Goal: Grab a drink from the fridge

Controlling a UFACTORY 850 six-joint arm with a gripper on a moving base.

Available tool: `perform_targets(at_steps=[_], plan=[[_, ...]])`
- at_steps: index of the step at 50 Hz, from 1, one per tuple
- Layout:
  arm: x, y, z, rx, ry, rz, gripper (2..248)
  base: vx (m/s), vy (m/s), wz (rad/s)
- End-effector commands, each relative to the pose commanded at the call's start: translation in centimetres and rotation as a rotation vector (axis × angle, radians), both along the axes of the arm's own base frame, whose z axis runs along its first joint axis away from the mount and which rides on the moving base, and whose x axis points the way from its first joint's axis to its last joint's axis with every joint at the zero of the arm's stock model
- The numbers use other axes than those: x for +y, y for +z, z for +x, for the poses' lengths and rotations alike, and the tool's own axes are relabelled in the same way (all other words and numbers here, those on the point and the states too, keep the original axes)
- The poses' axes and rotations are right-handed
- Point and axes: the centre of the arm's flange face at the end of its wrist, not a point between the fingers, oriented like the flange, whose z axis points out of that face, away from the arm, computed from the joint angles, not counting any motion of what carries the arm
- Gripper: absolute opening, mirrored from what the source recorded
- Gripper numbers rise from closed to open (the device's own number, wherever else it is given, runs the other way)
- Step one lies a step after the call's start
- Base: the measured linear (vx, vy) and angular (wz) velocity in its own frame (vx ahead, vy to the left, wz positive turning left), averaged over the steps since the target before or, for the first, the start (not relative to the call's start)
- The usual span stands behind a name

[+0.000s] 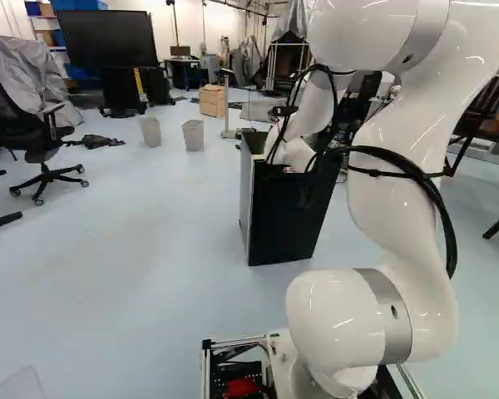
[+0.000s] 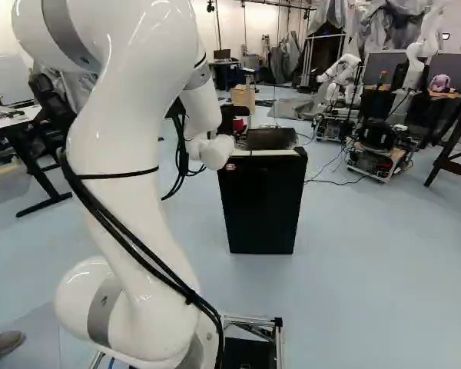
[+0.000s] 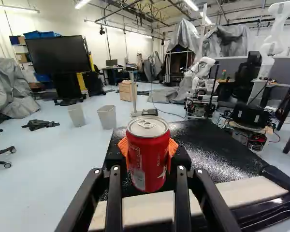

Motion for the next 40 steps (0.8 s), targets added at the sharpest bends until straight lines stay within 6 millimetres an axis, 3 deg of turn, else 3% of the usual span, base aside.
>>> perform_targets(at_steps=[19, 40], plan=[[1.5, 0.4, -5.0, 0.052, 0.016, -0.001, 97, 0.0, 0.0, 0.0], [3.3, 0.1, -12.3, 0.124, 0.04, -0.005, 97, 0.0, 0.0, 0.0]])
